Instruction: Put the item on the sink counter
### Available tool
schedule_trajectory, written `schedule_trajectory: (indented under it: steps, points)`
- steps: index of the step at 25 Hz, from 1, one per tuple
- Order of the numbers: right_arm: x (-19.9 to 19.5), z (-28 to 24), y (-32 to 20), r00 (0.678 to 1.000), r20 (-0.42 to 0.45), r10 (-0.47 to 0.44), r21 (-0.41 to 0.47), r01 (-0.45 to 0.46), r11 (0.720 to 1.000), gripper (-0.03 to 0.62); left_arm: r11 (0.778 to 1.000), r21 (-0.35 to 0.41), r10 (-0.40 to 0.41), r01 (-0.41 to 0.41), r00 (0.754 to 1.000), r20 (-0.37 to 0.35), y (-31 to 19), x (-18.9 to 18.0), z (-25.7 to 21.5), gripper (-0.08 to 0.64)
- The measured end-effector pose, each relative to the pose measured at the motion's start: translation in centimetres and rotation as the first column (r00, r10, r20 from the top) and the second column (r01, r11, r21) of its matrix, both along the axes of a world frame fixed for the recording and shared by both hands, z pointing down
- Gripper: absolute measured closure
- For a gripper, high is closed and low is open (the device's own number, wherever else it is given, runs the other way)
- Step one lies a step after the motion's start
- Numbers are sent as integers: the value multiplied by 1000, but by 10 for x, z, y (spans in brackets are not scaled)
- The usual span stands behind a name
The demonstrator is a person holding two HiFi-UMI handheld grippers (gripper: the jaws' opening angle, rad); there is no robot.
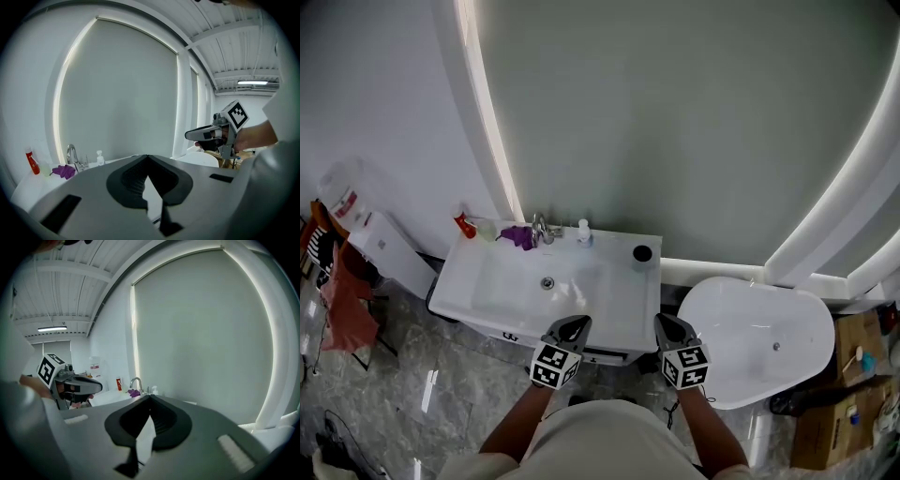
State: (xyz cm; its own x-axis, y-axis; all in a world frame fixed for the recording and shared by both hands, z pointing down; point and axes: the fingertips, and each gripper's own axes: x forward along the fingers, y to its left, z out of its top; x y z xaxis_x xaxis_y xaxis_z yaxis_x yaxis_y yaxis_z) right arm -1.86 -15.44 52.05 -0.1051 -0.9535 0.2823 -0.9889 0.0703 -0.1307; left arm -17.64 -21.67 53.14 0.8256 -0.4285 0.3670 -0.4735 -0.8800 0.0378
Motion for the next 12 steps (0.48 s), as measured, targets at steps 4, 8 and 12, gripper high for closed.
schedule_trajectory:
  steps: [4,8,12]
  points:
    - [1,-2,1,1000,13,14,3,-14,1000,581,1000,-2,6,-6,1000,-5,-3,0,-2,552]
    - [-1,-1,1,1000,10,11,-3,-11,1000,581,1000,-10,8,-9,1000,-15,-5,1,-2,552]
    - [0,0,6,1000,12,15,-4,-15,1000,581,1000,-19,14,-14,1000,-19,-2,1,-2,552]
